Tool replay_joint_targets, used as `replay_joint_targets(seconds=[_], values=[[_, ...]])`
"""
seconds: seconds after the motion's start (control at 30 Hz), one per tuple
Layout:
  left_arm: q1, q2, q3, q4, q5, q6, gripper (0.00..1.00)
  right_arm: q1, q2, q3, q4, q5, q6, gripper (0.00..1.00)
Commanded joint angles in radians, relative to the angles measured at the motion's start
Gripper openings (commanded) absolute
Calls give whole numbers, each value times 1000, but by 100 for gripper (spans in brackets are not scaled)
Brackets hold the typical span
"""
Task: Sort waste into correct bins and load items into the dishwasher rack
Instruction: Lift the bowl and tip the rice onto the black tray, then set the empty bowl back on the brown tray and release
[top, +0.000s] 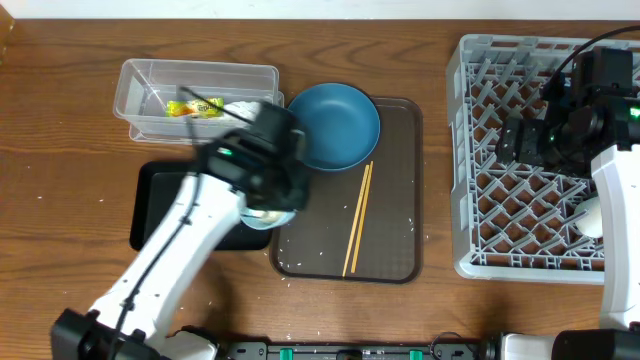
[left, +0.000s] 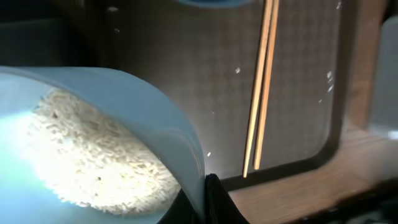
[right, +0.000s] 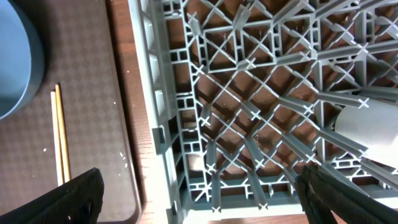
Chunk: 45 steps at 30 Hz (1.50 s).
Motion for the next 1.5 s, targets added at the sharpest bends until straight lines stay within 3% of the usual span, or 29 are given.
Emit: replay_joint_targets(seconds=[0.0, 0.13, 0.47, 0.73, 1.03, 1.33, 1.47], values=[[144, 0, 11, -8, 309, 160, 6, 3, 0, -6, -5, 6, -16, 97], [324, 13, -35, -8, 563, 286, 6, 3, 0, -6, -8, 6, -16, 97], [674, 97, -198, -5, 967, 480, 6, 3, 0, -6, -8, 6, -16, 98], [812, 245, -223, -4, 1246, 488, 6, 3, 0, -6, -10, 6, -17, 98], [862, 300, -223, -20, 1267, 325, 6, 3, 0, -6, -12, 6, -32, 98], [900, 300, -223, 151, 1225, 327, 6, 3, 0, -6, -12, 6, -31, 98], [898, 290, -222, 154, 1247, 465, 6, 3, 0, -6, -18, 6, -32, 98]])
